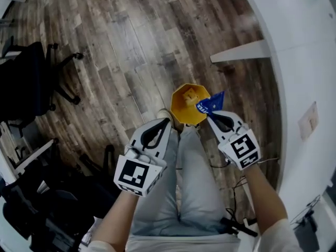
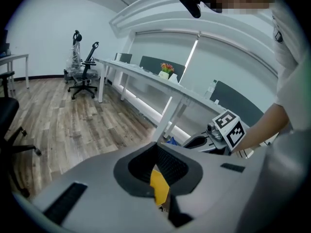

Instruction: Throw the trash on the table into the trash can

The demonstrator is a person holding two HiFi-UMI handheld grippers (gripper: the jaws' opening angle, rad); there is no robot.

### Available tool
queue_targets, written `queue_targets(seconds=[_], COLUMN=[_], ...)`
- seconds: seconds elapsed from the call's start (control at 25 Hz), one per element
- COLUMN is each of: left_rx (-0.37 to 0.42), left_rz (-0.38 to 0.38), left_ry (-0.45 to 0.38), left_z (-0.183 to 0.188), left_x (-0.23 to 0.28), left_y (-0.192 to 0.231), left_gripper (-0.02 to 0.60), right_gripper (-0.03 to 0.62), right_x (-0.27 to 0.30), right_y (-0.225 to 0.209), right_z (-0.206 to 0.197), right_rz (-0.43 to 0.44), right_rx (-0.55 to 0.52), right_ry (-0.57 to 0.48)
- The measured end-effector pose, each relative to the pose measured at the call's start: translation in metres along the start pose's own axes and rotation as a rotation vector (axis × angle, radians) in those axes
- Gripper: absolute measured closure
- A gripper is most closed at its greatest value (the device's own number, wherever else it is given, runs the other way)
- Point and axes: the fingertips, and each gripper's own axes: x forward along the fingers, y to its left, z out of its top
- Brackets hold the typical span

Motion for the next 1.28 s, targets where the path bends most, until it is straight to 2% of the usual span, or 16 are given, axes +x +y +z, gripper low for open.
queue_targets(seconds=[0.32,0.52,0.68,0.84,0.88,0.96,1.0,1.16,1.28], left_rx=[0.006,-0.01,-0.019,-0.01,-0.01,-0.01,-0.01,-0.009,-0.012], left_rz=[0.005,0.003,0.0,0.007,0.01,0.015,0.017,0.017,0.013], left_ry=[0.011,0.002,-0.008,-0.032,-0.034,-0.031,-0.028,-0.017,-0.016], left_z=[-0.059,-0.093,-0.107,-0.104,-0.103,-0.103,-0.104,-0.11,-0.112], left_x=[0.053,0.075,0.087,0.095,0.096,0.094,0.093,0.089,0.088], left_y=[0.033,0.047,0.053,0.064,0.066,0.069,0.069,0.067,0.064], left_gripper=[0.58,0.58,0.58,0.58,0.58,0.58,0.58,0.58,0.58], right_gripper=[0.556,0.556,0.556,0.553,0.536,0.434,0.405,0.353,0.344], right_x=[0.076,0.126,0.157,0.181,0.185,0.189,0.19,0.19,0.188], right_y=[-0.006,-0.014,-0.018,-0.024,-0.026,-0.028,-0.028,-0.032,-0.034], right_z=[-0.069,-0.125,-0.166,-0.194,-0.199,-0.204,-0.206,-0.211,-0.213], right_rz=[0.058,0.062,0.072,0.062,0.056,0.047,0.041,0.018,0.012], right_rx=[-0.014,0.024,0.038,0.02,0.017,0.013,0.009,-0.009,-0.011], right_ry=[0.051,0.109,0.175,0.262,0.285,0.322,0.333,0.348,0.352])
